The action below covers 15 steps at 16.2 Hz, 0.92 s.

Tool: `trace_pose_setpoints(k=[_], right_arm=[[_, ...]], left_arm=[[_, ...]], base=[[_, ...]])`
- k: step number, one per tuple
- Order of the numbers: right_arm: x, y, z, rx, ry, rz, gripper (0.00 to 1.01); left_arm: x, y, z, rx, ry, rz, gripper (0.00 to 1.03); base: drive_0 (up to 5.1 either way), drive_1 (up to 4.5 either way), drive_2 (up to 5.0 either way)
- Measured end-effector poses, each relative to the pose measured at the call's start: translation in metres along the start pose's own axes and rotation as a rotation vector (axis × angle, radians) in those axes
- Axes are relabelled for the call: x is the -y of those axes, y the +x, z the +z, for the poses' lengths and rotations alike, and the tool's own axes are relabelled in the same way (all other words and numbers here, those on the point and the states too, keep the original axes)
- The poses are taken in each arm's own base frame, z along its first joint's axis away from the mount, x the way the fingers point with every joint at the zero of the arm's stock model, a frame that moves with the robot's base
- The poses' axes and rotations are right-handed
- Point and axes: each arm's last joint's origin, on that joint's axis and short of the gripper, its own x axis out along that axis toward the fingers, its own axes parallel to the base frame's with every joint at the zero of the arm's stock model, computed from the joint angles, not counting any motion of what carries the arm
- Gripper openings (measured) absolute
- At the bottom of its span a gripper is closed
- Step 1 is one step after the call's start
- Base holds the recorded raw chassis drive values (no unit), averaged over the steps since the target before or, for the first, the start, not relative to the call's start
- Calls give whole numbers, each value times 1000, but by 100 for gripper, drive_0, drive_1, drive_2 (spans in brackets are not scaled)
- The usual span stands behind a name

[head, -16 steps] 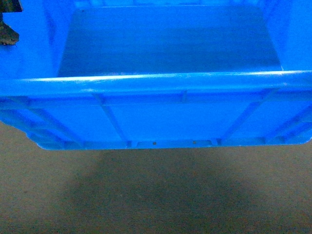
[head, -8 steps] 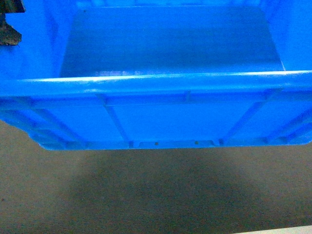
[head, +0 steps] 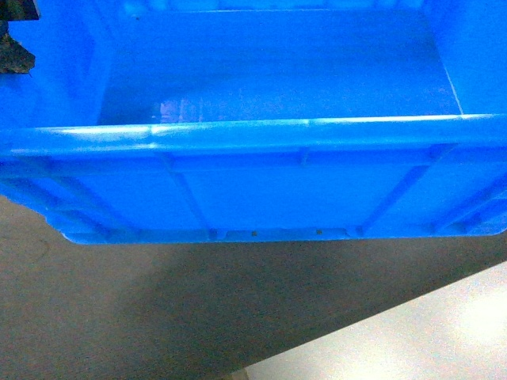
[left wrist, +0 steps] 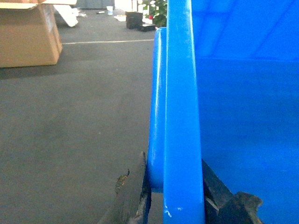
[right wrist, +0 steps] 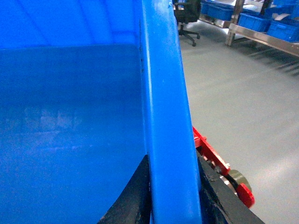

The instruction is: Place box next to blue box on left shelf

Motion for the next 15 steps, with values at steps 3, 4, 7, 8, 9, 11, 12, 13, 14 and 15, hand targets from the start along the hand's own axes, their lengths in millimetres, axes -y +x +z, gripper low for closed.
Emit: trace_pose_setpoints(k=[3,4,7,8,9,11,12,13,14,15], right_arm=[[0,0,0,0,0,-1,21],[0,0,0,0,0,-1,21],[0,0,0,1,0,-3,21],[0,0,0,1,0,-3,21],[0,0,0,0,0,-3,21],[0,0,0,1,0,-3,21],[0,0,0,1,0,-3,21],[0,0,0,-1,-1,-3,21],[0,0,0,0,0,-3,21],[0,0,0,1,0,-3,21]], left_arm=[[0,0,0,0,0,0,18],[0,0,0,0,0,-1,18],[0,0,0,0,0,-1,18],[0,0,0,0,0,-1,18],[0,0,0,0,0,-1,18],[0,0,0,1,0,-1,18],[0,0,0,1,0,-1,18],[0,0,0,-1,1,-1,18],[0,0,0,-1,1,-1,18],[0,0,0,1,0,-1,18]], base=[[-150,-150,-150],[-160,-160,-160],[-155,-155,-155],[-143,-143,-143],[-143,-143,-143],[-143,-143,-143],[-143,-143,-143],[-143,-143,-143],[-143,-143,-143],[-143,-143,-143]])
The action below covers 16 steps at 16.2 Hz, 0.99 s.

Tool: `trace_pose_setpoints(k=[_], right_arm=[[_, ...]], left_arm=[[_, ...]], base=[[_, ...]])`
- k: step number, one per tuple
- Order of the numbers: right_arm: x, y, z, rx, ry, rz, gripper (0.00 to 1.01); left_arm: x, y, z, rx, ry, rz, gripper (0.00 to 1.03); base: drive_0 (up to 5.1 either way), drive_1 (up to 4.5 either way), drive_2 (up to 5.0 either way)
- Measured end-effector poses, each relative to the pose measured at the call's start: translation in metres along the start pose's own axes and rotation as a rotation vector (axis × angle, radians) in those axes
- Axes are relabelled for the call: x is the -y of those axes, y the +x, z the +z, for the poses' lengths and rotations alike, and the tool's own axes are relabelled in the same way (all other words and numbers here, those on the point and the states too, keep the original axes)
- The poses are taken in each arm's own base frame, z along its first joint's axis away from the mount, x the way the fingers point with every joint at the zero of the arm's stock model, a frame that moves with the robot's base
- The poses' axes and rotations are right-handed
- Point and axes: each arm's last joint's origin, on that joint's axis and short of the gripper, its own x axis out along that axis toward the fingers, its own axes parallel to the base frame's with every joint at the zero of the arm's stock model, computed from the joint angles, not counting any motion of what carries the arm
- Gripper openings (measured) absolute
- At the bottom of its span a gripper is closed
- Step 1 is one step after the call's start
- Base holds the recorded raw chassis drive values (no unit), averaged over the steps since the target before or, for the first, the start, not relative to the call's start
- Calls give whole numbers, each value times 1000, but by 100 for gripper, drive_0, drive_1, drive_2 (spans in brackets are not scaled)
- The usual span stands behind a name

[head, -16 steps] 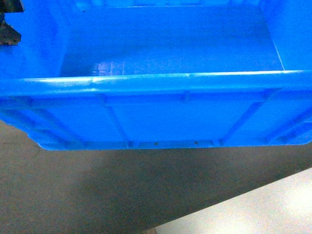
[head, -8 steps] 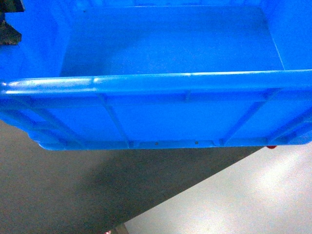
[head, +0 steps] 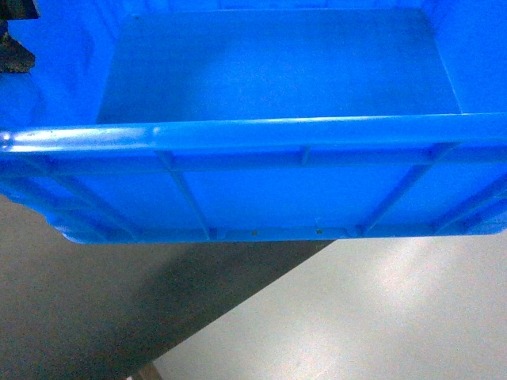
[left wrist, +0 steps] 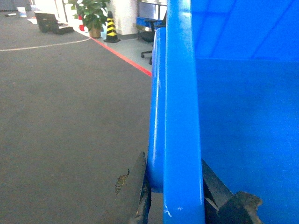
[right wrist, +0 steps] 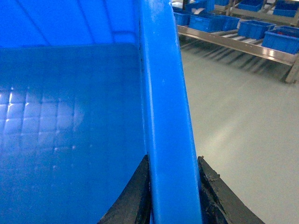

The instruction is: Place box next to blue box on left shelf

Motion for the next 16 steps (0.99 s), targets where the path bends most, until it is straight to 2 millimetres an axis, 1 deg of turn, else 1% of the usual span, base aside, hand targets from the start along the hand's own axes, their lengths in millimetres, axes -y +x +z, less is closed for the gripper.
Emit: trace_pose_setpoints(k=[16], right_arm=[[0,0,0,0,0,-1,21]], left_arm=[[0,0,0,-1,1,0,18]], base=[[-143,-143,-143]])
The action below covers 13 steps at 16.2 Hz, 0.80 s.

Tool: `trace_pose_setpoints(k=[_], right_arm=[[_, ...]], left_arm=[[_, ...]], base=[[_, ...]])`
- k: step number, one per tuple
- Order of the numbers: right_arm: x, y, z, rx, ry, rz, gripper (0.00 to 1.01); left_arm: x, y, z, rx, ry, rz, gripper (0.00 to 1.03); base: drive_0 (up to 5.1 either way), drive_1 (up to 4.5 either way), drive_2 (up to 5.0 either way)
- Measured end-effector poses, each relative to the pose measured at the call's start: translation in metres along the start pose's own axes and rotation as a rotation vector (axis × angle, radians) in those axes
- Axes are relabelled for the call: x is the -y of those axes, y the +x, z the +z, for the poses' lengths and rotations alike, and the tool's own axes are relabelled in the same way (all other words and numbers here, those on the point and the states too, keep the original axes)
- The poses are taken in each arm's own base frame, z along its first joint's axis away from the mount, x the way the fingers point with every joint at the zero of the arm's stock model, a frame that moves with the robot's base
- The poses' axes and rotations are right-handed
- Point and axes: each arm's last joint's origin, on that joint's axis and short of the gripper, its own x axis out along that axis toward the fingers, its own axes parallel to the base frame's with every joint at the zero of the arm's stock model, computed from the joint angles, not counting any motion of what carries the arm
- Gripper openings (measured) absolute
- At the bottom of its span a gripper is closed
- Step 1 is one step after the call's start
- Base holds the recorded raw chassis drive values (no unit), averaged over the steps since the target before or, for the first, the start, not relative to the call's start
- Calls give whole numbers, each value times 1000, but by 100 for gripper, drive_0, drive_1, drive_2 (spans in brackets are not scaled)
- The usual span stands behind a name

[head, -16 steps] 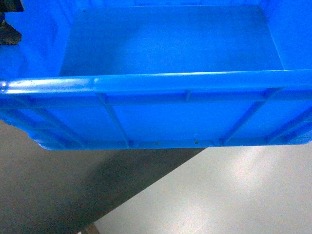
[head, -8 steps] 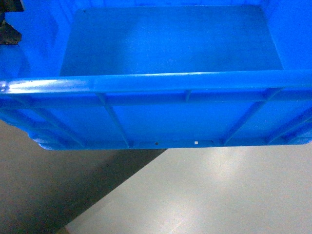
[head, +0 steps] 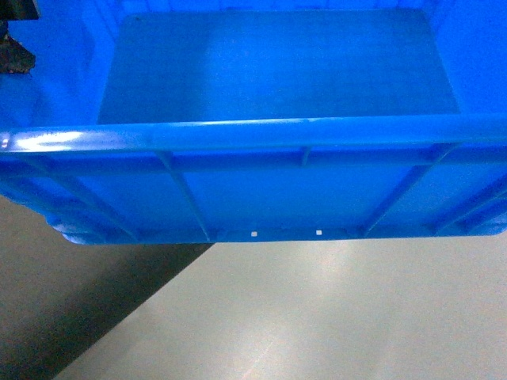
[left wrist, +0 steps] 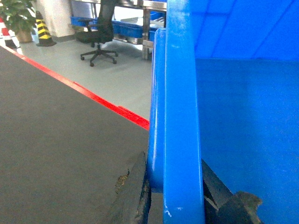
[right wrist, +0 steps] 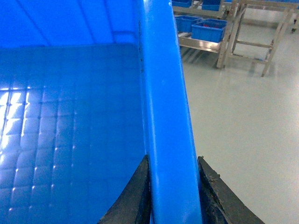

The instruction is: Place box next to blue box on left shelf

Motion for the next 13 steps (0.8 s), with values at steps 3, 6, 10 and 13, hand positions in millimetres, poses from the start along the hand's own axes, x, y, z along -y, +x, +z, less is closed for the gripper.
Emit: trace_pose_setpoints(k=[3,6,10,13], right_arm=[[0,0,0,-1,0,0,21],[0,0,0,0,0,0,21],[0,0,0,0,0,0,21],[0,0,0,0,0,0,21]], left_arm=[[0,0,0,0,0,0,18],[0,0,0,1,1,0,18],[0,0,0,1,1,0,18],[0,0,0,1,1,0,18]], base=[[-143,-143,-143],[-151,-151,-151],[-151,-151,-151],[-151,-151,-151]])
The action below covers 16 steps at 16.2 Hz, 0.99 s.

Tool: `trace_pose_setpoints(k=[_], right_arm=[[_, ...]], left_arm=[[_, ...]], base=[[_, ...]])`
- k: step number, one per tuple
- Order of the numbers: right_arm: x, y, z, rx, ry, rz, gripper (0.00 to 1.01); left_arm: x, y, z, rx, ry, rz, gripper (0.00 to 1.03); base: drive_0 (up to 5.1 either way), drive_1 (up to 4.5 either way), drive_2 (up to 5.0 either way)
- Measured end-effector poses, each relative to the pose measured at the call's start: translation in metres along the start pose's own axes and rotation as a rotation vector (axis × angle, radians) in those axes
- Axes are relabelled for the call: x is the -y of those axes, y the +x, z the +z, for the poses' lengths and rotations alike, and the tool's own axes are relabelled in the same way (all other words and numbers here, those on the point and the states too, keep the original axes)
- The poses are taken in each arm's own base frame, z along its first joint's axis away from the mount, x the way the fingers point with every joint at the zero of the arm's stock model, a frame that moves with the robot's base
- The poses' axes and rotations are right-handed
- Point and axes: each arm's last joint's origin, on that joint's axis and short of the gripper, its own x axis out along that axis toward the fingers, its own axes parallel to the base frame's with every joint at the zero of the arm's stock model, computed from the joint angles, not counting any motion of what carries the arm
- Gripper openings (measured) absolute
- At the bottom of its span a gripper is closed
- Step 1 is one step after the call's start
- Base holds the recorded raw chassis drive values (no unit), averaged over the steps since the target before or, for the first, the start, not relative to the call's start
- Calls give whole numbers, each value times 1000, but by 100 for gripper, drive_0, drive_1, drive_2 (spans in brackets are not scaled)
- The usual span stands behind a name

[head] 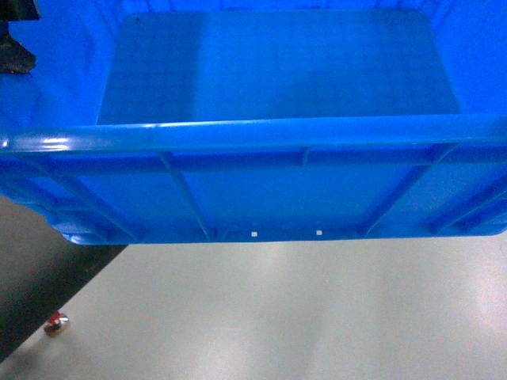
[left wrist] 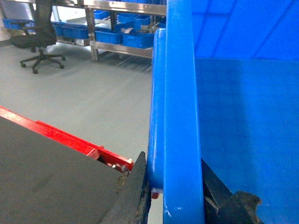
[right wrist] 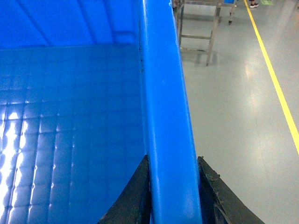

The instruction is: Place box next to blue box on left shelf

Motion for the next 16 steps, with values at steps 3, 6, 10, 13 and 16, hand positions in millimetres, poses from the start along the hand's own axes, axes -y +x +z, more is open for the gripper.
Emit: trace_pose_setpoints(k=[3,6,10,13,16], right_arm=[[0,0,0,0,0,0,21],[0,0,0,0,0,0,21],[0,0,0,0,0,0,21],[0,0,0,0,0,0,21],[0,0,0,0,0,0,21]], left_arm=[[0,0,0,0,0,0,18],[0,0,0,0,0,0,18],[0,0,0,0,1,0,18],[0,0,0,0,1,0,18],[0,0,0,0,1,0,18]], base=[[-151,-151,-151],[-151,-151,-151],[-151,-151,-151],[-151,-151,-151],[-151,-151,-151]])
